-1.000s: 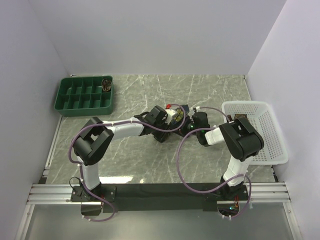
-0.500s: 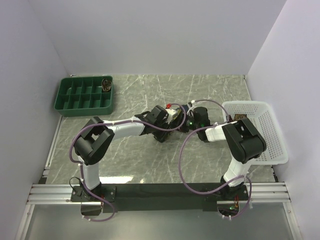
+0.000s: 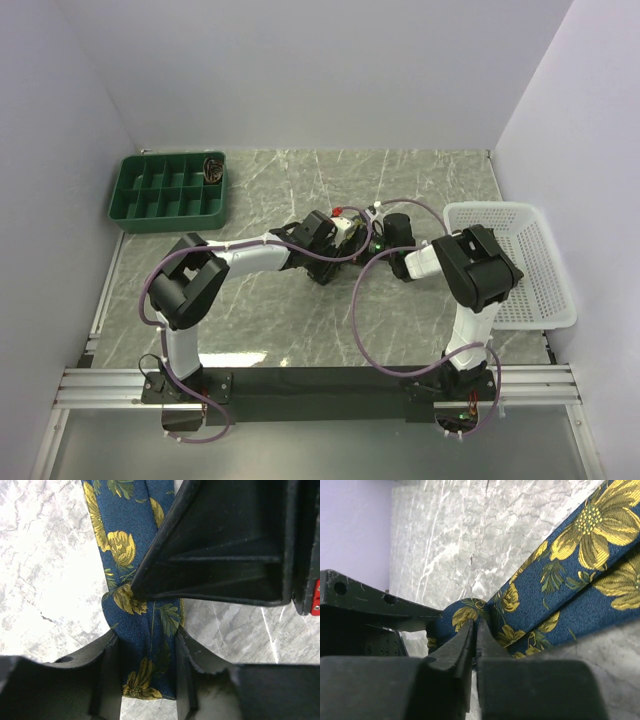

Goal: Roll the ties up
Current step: Roll the tie

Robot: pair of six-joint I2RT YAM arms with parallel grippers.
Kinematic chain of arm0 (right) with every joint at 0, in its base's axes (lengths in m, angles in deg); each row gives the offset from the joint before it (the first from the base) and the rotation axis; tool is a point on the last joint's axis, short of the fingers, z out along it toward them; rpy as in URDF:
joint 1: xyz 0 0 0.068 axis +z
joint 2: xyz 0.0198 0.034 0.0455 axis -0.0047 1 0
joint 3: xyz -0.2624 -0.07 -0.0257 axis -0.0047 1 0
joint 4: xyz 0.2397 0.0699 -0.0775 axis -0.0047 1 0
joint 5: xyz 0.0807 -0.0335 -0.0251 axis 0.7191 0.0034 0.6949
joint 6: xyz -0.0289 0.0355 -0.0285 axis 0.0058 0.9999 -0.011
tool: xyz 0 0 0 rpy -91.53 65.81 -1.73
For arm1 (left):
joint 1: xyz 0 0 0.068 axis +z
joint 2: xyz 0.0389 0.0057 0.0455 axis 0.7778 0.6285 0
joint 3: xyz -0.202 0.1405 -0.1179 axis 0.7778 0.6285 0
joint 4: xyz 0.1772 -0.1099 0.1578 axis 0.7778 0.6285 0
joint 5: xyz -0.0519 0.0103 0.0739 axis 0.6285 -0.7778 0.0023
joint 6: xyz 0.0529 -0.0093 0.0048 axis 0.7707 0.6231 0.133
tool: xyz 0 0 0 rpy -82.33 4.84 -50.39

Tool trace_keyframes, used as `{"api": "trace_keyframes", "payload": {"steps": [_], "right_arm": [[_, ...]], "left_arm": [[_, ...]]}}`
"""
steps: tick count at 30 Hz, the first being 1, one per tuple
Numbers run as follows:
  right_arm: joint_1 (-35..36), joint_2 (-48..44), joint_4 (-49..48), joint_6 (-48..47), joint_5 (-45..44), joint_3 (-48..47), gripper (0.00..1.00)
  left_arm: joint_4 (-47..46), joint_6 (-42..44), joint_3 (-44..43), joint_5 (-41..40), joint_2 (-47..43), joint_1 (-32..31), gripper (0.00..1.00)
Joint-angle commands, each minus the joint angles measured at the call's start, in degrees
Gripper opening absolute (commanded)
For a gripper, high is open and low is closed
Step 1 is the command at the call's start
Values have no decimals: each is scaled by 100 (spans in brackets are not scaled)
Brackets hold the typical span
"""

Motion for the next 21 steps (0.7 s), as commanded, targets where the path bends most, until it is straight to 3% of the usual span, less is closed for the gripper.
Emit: {"api": "trace_keyframes", "payload": {"steps": [1,8,11,12,17,21], "right_arm": [[19,315,-79,-73,160,13,0],[-113,298,52,-55,11,92,0],[-139,306,360,-100,-165,22,0],[-139,306,369,-91,-191,22,0],[-148,350,545,-38,-359,-22,0],[-139,289,545,-12,-464,21,0]], "left_arm": [[539,-31,203,-28,282,-34,41],[434,-57,255,-89,186,-25,50],[250,-294,325,-247,-42,54,72],[197,-504,352,-300,-130,80,81],[-400,-1471,816,-555,-1122,466,91],[-910,-3040,1485,-967,-2106,652,95]]}}
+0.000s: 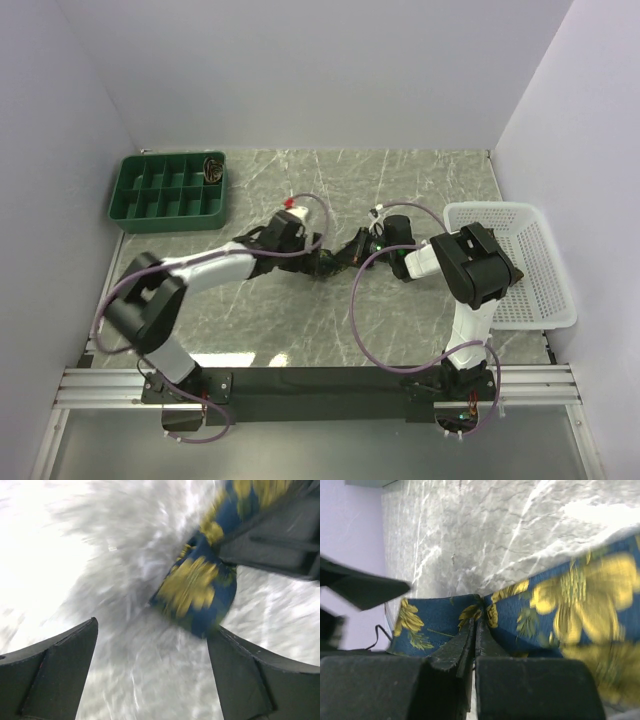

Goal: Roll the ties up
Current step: Roll the tie

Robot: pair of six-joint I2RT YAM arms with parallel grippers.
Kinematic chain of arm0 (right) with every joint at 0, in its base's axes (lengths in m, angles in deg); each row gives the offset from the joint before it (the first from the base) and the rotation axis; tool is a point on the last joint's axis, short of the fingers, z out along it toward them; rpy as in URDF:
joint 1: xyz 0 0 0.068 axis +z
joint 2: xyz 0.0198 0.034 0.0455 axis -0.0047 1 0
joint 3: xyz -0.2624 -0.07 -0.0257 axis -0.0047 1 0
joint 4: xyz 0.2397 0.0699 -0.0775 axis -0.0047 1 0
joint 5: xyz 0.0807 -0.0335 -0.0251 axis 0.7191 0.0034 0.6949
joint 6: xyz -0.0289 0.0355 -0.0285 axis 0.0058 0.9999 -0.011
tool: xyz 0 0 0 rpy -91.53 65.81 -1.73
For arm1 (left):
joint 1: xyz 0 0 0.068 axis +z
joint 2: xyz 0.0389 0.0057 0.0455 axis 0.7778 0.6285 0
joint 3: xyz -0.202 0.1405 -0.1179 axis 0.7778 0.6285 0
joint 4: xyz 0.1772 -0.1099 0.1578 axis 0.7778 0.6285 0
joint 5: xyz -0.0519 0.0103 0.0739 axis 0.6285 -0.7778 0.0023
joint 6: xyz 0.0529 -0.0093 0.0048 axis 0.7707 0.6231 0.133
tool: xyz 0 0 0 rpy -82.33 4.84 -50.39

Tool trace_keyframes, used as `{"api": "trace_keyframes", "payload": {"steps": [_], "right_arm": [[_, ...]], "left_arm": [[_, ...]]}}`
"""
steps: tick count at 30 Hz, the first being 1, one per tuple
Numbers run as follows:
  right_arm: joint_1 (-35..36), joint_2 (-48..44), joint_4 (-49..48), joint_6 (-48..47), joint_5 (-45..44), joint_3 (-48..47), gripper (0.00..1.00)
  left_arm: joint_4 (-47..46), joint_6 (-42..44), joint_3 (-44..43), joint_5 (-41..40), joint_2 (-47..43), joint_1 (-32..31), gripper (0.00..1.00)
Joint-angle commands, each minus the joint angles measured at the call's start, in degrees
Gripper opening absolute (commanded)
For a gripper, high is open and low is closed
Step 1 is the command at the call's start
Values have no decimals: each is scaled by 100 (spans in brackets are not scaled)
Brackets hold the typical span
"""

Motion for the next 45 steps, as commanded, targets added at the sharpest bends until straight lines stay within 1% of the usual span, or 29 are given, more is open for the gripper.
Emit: {"api": "trace_keyframes", "payload": {"steps": [1,2,3,4,5,6,8,9,12,14,16,20,25,30,35,36,41,45], "right_arm": [[-32,66,506,-187,-411,37,0],[-24,48,514,-169,-438,54,0],[-32,22,541,-169,-517,63,0],[-32,22,532,-169,-526,72,0],[-24,30,497,-143,-517,81,0],[-32,39,497,-125,-543,90,0],[-23,31,436,-82,-561,125,0],[-23,22,383,-55,-622,177,0],[-32,-40,313,24,-693,283,0],[-15,-83,269,85,-790,362,0],[-15,-119,242,130,-860,397,0],[-23,-119,207,182,-878,459,0],[-23,-84,163,218,-860,476,0],[-15,-101,172,218,-895,494,0],[-15,-84,163,200,-886,468,0],[-15,-66,163,200,-869,468,0],[-6,-57,163,209,-877,468,0],[-6,-57,189,200,-869,450,0]], "left_arm": [[-613,-1757,456,-673,-1243,153,96],[-840,-2126,831,-813,-1430,145,97],[-1129,-2747,1088,-754,-1632,145,98],[-1472,-3015,1360,-658,-1938,145,98],[-1727,-3548,1815,-613,-2046,136,99],[-2226,-3780,2020,-499,-2134,136,99],[-2660,-4079,2476,-437,-2223,136,99],[-2923,-4342,2566,-446,-2197,145,99],[-3311,-4826,2777,-454,-1995,48,99],[-3645,-5046,2795,-726,-1802,-171,99],[-3682,-5091,2699,-1032,-1539,-355,99],[-3953,-5118,2418,-1157,-1028,-462,99],[-4059,-5118,2206,-1254,-432,-488,95],[-4086,-5004,1943,-1228,-35,-488,86],[-4068,-4819,1776,-1175,124,-515,82],[-4059,-4784,1767,-1184,141,-523,78],[-3919,-4722,1565,-1123,273,-541,72],[-3892,-4714,1468,-1079,379,-567,63]]}}
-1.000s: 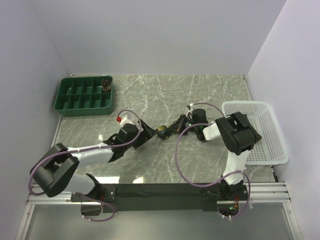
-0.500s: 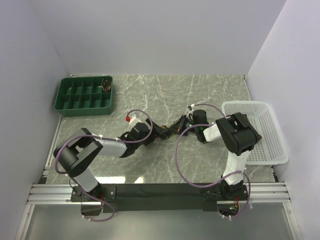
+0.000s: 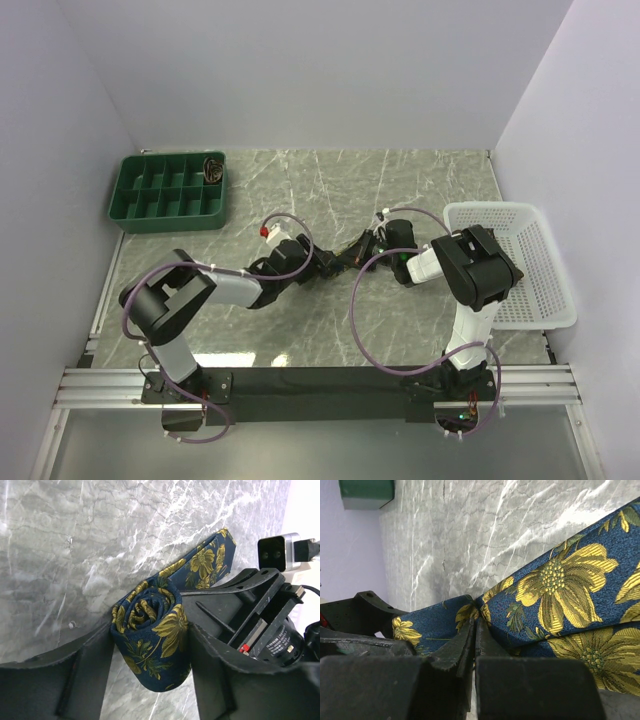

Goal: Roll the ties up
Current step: Roll the tie

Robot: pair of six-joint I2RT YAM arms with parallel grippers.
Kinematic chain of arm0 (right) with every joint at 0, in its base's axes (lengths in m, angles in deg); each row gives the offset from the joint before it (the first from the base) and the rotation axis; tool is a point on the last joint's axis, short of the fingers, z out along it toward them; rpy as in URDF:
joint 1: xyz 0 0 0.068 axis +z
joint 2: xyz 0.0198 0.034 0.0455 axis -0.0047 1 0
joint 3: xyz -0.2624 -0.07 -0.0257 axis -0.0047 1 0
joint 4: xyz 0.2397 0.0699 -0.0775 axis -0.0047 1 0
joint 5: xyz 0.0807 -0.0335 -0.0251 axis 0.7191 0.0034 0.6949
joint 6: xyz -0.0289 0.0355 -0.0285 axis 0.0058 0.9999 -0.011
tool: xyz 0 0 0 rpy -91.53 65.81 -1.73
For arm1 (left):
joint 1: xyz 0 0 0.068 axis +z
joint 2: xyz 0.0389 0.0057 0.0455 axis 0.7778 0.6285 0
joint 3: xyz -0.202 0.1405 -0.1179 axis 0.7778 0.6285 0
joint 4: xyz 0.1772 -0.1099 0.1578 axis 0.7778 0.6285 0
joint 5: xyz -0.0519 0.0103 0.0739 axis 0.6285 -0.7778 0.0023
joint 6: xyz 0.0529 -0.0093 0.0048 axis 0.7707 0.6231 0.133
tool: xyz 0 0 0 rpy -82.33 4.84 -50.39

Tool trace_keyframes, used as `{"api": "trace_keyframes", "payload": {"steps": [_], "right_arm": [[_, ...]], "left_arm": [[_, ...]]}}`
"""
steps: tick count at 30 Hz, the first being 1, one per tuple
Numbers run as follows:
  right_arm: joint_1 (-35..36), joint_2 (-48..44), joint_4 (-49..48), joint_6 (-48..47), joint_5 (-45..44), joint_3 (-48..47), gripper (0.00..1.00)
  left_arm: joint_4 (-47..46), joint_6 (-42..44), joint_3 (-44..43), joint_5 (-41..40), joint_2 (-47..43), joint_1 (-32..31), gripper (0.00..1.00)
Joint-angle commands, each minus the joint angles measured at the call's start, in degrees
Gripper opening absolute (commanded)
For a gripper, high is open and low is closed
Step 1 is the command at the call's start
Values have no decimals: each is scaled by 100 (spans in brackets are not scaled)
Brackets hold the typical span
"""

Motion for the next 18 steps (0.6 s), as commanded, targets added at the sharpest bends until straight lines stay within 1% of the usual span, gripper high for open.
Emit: {"api": "trace_keyframes", "payload": {"steps": [1,5,6,7,8,9,11,12,14,15,17,18], "right_arm": [[3,48,410,-233,-388,144,0],[3,39,428,-259,-397,127,0],[29,30,436,-268,-397,127,0],[29,30,463,-277,-397,109,0],[47,21,454,-303,-397,83,0],[82,21,489,-320,-414,65,0],[143,-5,533,-364,-449,21,0],[170,-14,550,-373,-476,12,0],[275,-58,612,-435,-546,-58,0],[302,-49,664,-461,-572,-93,0],[407,-49,823,-531,-704,-224,0],[468,-40,849,-540,-731,-260,0]], "left_arm": [[-26,106,-291,-12,95,-69,62],[317,176,-415,-82,42,-69,47],[526,211,-450,-143,-10,-69,38],[668,264,-572,-161,-54,-69,34],[904,377,-677,-187,-72,-69,30],[1306,448,-792,-248,-64,-69,24],[1669,606,-1073,-267,-63,-69,19],[1836,651,-1152,-284,-63,-69,12],[2398,730,-1311,-416,-125,-69,2],[2618,774,-1364,-486,-151,-69,1],[3268,905,-1504,-705,-283,-69,1],[3401,975,-1522,-758,-344,-69,1]]}}
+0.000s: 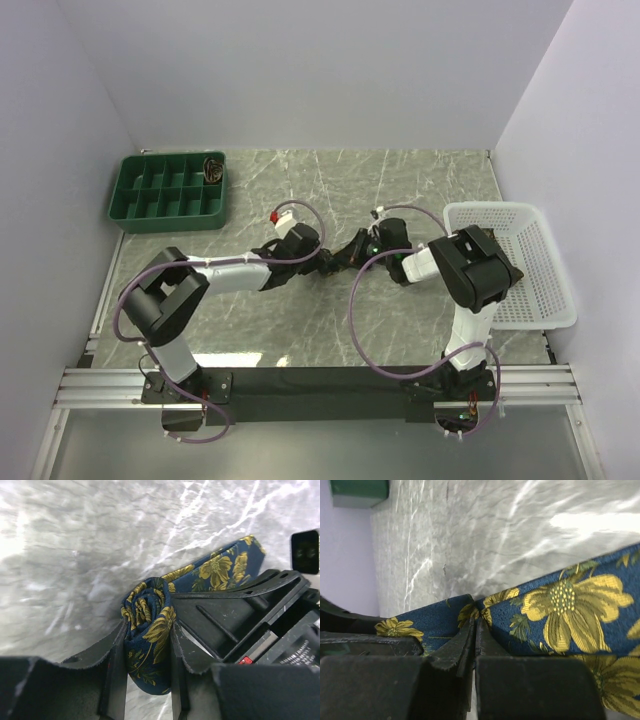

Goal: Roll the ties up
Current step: Roll the tie

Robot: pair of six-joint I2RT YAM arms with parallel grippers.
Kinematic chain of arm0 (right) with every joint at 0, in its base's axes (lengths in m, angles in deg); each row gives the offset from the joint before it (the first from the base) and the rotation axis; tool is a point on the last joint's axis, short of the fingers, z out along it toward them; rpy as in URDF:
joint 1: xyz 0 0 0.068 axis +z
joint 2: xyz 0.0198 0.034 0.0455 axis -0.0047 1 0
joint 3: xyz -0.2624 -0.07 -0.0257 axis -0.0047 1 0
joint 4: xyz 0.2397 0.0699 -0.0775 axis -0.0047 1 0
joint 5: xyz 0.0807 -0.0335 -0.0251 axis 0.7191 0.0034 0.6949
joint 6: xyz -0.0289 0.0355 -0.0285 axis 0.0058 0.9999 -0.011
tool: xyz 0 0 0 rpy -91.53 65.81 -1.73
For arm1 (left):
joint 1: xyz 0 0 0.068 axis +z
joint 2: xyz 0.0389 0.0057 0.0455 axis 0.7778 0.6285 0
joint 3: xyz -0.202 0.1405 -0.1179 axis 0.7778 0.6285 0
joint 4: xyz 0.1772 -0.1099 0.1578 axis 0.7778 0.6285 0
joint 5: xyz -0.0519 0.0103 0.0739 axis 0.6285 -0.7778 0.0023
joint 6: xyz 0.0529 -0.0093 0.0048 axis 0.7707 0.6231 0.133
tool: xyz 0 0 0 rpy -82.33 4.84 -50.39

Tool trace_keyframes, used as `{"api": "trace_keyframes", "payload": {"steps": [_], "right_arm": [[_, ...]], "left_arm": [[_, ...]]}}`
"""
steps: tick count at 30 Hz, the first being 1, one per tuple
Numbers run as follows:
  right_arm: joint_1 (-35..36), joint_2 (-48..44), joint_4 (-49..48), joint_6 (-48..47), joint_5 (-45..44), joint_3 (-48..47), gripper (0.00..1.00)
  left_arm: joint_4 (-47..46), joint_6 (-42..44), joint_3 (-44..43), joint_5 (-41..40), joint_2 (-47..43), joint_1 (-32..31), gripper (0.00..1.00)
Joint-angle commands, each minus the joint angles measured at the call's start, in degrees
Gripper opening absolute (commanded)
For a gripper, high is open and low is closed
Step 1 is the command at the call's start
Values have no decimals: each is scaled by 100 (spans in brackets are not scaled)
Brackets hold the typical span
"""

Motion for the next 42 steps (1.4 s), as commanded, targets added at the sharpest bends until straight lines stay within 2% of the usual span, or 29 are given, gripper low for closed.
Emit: {"api": "trace_keyframes", "payload": {"steps": [1,3,7,9,10,17,21,27,35,42], "right_arm": [[261,-5,716,-372,-392,-146,0],[402,-14,725,-354,-409,-217,4],[446,-408,794,-336,-716,-24,30],[428,-769,1127,-459,-1127,29,38],[428,-996,1208,-529,-1235,46,39],[393,-1324,1691,-320,-1605,152,38],[393,-1341,1938,6,-1815,380,29],[376,-762,2228,85,-1807,65,28],[340,-278,2264,-292,-1860,-454,27],[340,21,2167,-416,-1886,-613,27]], "left_arm": [[1220,443,-231,-494,-471,-23,1],[1494,618,-204,-626,-595,-23,1],[1819,865,-256,-688,-710,-23,1],[2055,1005,-344,-705,-640,-23,1],[2100,1041,-388,-679,-622,-23,1],[2197,1164,-397,-644,-648,-14,1],[2171,1216,-406,-609,-692,-14,1],[2276,1550,-599,-302,-718,56,1],[2522,2085,-556,59,-1166,530,1],[3094,2280,-837,489,-675,618,1]]}}
